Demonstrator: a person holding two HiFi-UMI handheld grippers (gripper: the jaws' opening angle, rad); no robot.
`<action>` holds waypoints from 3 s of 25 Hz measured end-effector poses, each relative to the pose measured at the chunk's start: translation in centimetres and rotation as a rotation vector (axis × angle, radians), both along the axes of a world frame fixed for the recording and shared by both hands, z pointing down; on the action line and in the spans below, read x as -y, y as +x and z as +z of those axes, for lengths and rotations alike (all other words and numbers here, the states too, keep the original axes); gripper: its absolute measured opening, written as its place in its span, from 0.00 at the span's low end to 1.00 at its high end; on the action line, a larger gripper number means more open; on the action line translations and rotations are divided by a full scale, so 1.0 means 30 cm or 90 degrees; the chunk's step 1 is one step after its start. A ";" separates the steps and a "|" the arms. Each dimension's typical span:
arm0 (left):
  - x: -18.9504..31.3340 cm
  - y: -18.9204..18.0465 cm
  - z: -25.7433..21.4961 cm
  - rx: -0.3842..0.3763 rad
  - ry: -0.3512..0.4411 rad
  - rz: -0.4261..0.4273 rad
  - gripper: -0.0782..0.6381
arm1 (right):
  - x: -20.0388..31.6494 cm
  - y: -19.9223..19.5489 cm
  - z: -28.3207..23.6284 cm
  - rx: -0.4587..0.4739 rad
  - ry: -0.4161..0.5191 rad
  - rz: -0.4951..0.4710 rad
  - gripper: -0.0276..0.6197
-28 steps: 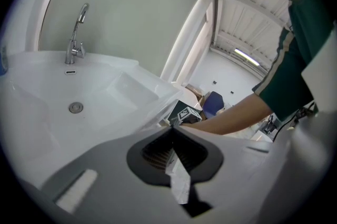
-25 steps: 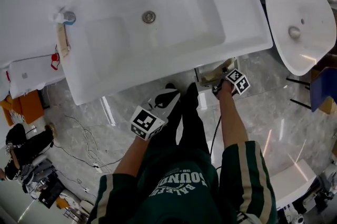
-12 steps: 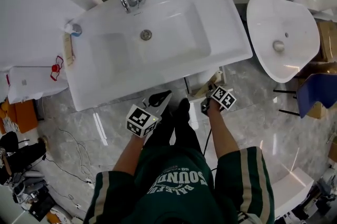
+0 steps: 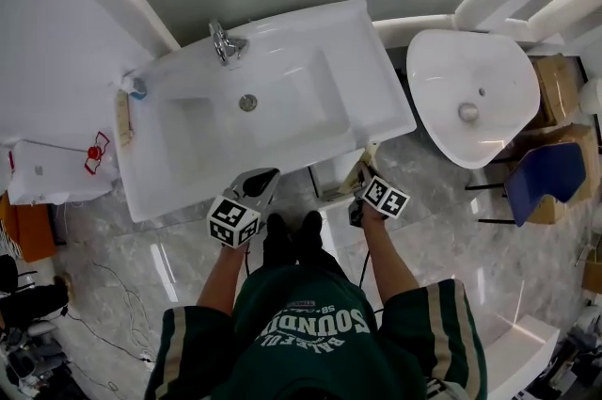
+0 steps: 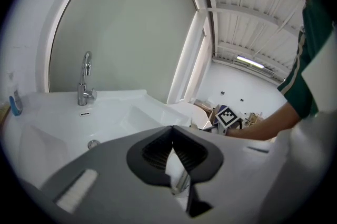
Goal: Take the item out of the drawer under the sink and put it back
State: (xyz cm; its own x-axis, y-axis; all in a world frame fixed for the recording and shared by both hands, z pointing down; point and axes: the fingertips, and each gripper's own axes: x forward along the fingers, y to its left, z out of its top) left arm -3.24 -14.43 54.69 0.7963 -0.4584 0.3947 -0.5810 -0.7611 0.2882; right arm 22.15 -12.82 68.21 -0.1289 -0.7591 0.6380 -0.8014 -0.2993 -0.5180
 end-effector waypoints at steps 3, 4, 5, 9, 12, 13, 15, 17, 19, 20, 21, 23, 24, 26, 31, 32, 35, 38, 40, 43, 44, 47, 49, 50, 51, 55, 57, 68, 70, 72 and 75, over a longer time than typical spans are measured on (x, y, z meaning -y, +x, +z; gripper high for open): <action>0.026 -0.003 -0.052 -0.006 0.019 -0.006 0.18 | 0.050 0.012 -0.125 -0.029 0.046 -0.028 0.10; 0.037 -0.005 -0.070 -0.009 0.026 -0.010 0.18 | 0.071 0.014 -0.169 -0.040 0.062 -0.037 0.10; 0.048 -0.009 -0.089 -0.012 0.032 -0.014 0.18 | 0.096 0.013 -0.216 -0.050 0.081 -0.047 0.10; 0.104 -0.047 -0.170 -0.022 0.062 -0.037 0.18 | 0.197 -0.034 -0.409 -0.084 0.155 -0.093 0.10; 0.147 -0.091 -0.241 -0.027 0.093 -0.058 0.18 | 0.250 -0.083 -0.541 -0.115 0.208 -0.130 0.10; 0.161 -0.107 -0.266 -0.030 0.104 -0.069 0.18 | 0.264 -0.097 -0.581 -0.127 0.224 -0.143 0.10; 0.197 -0.145 -0.317 -0.035 0.127 -0.086 0.18 | 0.292 -0.125 -0.658 -0.152 0.254 -0.167 0.10; 0.231 -0.185 -0.367 -0.033 0.148 -0.097 0.18 | 0.317 -0.161 -0.733 -0.171 0.285 -0.188 0.10; 0.254 -0.222 -0.419 -0.033 0.168 -0.109 0.18 | 0.333 -0.200 -0.812 -0.188 0.317 -0.210 0.10; 0.261 -0.237 -0.445 -0.035 0.178 -0.116 0.18 | 0.337 -0.217 -0.852 -0.197 0.333 -0.221 0.10; 0.264 -0.248 -0.469 -0.037 0.188 -0.122 0.18 | 0.339 -0.231 -0.889 -0.205 0.348 -0.230 0.10; 0.268 -0.263 -0.511 -0.041 0.205 -0.130 0.18 | 0.342 -0.254 -0.956 -0.220 0.377 -0.243 0.10; 0.268 -0.267 -0.526 -0.043 0.212 -0.132 0.18 | 0.341 -0.265 -0.982 -0.227 0.391 -0.248 0.10; 0.256 -0.267 -0.541 -0.048 0.224 -0.134 0.18 | 0.327 -0.280 -1.011 -0.241 0.410 -0.255 0.10; 0.257 -0.266 -0.570 -0.051 0.237 -0.131 0.18 | 0.323 -0.312 -1.028 -0.254 0.433 -0.272 0.10; 0.258 -0.264 -0.570 -0.051 0.236 -0.131 0.18 | 0.320 -0.313 -1.027 -0.254 0.434 -0.273 0.10; 0.257 -0.263 -0.563 -0.052 0.235 -0.131 0.18 | 0.313 -0.314 -1.024 -0.255 0.437 -0.273 0.10; 0.252 -0.256 -0.554 -0.054 0.232 -0.130 0.18 | 0.310 -0.309 -1.021 -0.257 0.437 -0.274 0.10; 0.248 -0.251 -0.550 -0.056 0.230 -0.130 0.18 | 0.304 -0.306 -1.021 -0.258 0.437 -0.275 0.10; 0.240 -0.239 -0.543 -0.059 0.226 -0.126 0.18 | 0.289 -0.301 -1.016 -0.260 0.436 -0.274 0.10; 0.236 -0.232 -0.538 -0.061 0.223 -0.125 0.18 | 0.283 -0.297 -1.010 -0.262 0.434 -0.274 0.10; 0.225 -0.205 -0.511 -0.062 0.209 -0.117 0.18 | 0.269 -0.282 -0.982 -0.263 0.421 -0.275 0.10; 0.216 -0.182 -0.487 -0.059 0.199 -0.108 0.18 | 0.258 -0.269 -0.957 -0.261 0.411 -0.272 0.10; 0.211 -0.169 -0.474 -0.058 0.193 -0.102 0.18 | 0.251 -0.262 -0.943 -0.260 0.406 -0.269 0.10; 0.206 -0.157 -0.460 -0.058 0.188 -0.098 0.18 | 0.243 -0.255 -0.929 -0.259 0.400 -0.268 0.10; 0.178 -0.114 -0.405 -0.056 0.162 -0.081 0.18 | 0.198 -0.232 -0.862 -0.254 0.372 -0.263 0.10; 0.163 -0.091 -0.381 -0.056 0.151 -0.073 0.18 | 0.174 -0.218 -0.830 -0.252 0.357 -0.260 0.10; 0.058 -0.017 -0.220 -0.046 0.087 -0.035 0.18 | 0.021 -0.172 -0.588 -0.232 0.268 -0.249 0.10; 0.038 -0.014 -0.194 -0.043 0.078 -0.031 0.18 | -0.010 -0.167 -0.535 -0.230 0.248 -0.250 0.10; 0.018 -0.017 -0.165 -0.040 0.065 -0.030 0.18 | -0.040 -0.164 -0.481 -0.229 0.229 -0.252 0.10; -0.008 -0.030 -0.121 -0.034 0.048 -0.030 0.18 | -0.078 -0.165 -0.398 -0.227 0.201 -0.258 0.10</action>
State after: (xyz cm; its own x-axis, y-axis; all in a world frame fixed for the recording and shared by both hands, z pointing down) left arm -4.14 -14.18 51.05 0.7919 -0.5232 0.3148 -0.6024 -0.7538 0.2627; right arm 17.21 -10.48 56.27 -0.2658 -0.8535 0.4482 -0.9593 0.1880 -0.2109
